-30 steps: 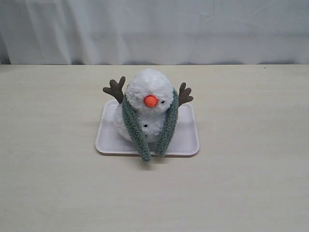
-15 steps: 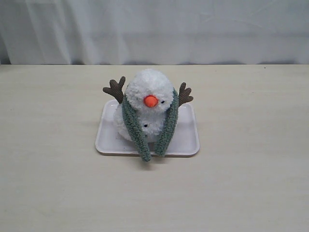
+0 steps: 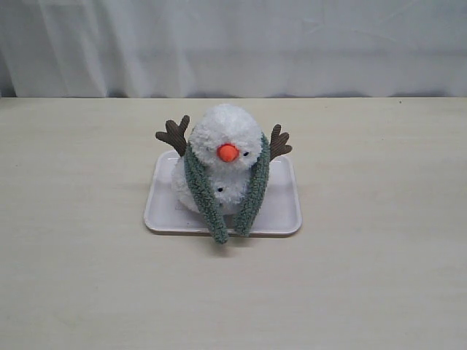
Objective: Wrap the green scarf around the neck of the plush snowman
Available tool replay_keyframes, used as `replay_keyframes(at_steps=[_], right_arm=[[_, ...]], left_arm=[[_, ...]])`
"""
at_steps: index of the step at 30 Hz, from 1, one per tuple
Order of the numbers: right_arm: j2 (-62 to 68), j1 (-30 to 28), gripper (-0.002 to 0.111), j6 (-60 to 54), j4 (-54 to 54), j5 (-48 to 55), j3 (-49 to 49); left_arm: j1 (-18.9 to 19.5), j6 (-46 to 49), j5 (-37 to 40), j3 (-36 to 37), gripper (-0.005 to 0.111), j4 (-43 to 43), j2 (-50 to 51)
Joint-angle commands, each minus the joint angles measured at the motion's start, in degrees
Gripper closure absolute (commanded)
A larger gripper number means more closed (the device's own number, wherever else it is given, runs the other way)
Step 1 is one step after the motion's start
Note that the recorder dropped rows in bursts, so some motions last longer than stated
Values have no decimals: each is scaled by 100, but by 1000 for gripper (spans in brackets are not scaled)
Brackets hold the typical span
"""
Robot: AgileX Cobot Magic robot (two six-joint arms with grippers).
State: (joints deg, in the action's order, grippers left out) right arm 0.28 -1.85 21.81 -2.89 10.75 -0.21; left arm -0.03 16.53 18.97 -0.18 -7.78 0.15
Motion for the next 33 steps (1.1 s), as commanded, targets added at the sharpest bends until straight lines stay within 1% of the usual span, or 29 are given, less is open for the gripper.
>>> replay_keyframes(at_steps=[1,10,13,20,24,33], right_arm=[[-28,-24,104,-48,-57,353,21],[-28,-24,104,-48,-57,601,21],[-28,-24,104,-48,-57,886,21],[-28,-24,104,-48,-69,888,21],[-28,-24,104,-48,208,888,21],[-28,-24,104,-48,207,898,21]], left_arm=[[-29,-33,-57,18,107,-21,-15],[-29,-33,-57,18,107,-21,-15],[-29,-33,-57,18,107,-21,-15],[-29,-33,-57,18,107,-21,-15],[-29,-33,-57,18,107,-21,-15],[-29,-33,-44,18,107,-21,-15]])
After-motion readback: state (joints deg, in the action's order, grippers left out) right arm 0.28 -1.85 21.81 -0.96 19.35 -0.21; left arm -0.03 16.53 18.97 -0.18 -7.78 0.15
